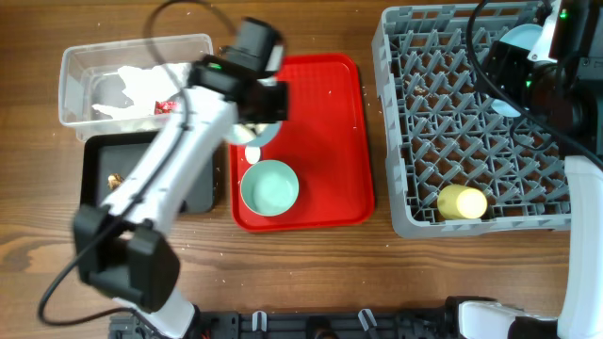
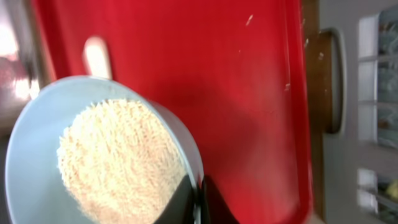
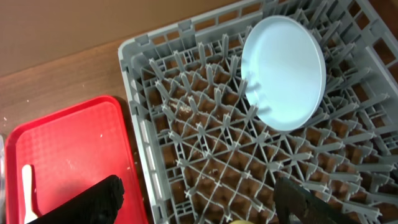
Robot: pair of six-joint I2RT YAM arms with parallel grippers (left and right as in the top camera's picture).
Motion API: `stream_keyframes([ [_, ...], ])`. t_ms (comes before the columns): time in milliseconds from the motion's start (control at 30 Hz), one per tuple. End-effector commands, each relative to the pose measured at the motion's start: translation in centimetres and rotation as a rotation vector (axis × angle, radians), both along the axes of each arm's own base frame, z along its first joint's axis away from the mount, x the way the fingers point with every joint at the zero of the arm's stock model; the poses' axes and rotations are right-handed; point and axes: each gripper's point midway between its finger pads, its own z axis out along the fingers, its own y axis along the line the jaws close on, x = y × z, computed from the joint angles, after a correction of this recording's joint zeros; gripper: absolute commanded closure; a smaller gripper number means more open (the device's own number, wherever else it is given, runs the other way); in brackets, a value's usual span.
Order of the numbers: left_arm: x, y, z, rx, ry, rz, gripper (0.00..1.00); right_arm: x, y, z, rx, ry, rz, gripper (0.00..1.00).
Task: Sort waste into correct bins and load items into the dishwasher rack
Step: 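Tip the rice bowl over the black tray to empty the rice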
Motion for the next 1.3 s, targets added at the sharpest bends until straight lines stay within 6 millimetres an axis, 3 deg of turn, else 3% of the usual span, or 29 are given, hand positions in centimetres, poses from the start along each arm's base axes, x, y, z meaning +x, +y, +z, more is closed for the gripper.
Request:
stream_keyframes([
  [0, -1.3, 5.2, 3.2, -0.146, 0.069, 0.129, 0.96, 0.1, -0.2, 0.1, -0.007, -0.004, -0.008, 0.20],
  [67, -2.2, 8.5, 2.9, -0.138, 0.121, 0.177, 0.96, 0.1, -0.2, 0.1, -0.006, -0.003, -0.008, 0.20],
  [133, -3.0, 10.5, 2.8, -0.180, 0.160, 0.180, 0.96, 0.1, -0.2, 0.1, -0.006, -0.004, -0.008, 0.20],
  [333, -4.5, 13.2, 0.9, -0.425, 0.202, 0.177, 0.96, 0.1, -0.2, 0.1, -0.006, -0.004, -0.008, 0.20],
  [467, -4.7, 16.0, 0.4, -0.712, 0.090, 0.201, 0.96, 0.2, -0.1, 0.1, -0.001, -0.005, -0.008, 0.20],
  [567, -5.2, 18.8, 1.5, -0.872, -0.034, 0.249, 0.96, 0.2, 0.0, 0.2, 0.004, -0.009, -0.003, 0.20],
  [667, -6.2, 22.4, 1.8, -0.972, -0.104, 0.379, 0.96, 0.3, 0.1, 0.2, 0.013, -0.010, -0.006, 0.20],
  [833, -7.3, 25.8, 2.3, -1.080, -0.189, 0.512, 0.96, 0.4, 0.5, 0.2, 0.041, -0.016, -0.003, 0.20],
  [967, -6.9, 26.0, 4.9, -1.221, -0.267, 0.512, 0.96, 0.3, 0.5, 0.2, 0.041, -0.015, -0.003, 0.20],
  [1267, -7.1, 25.7, 6.6, -1.351, -0.249, 0.559, 0.96, 0.2, 0.5, 0.1, 0.039, -0.009, -0.002, 0.20],
])
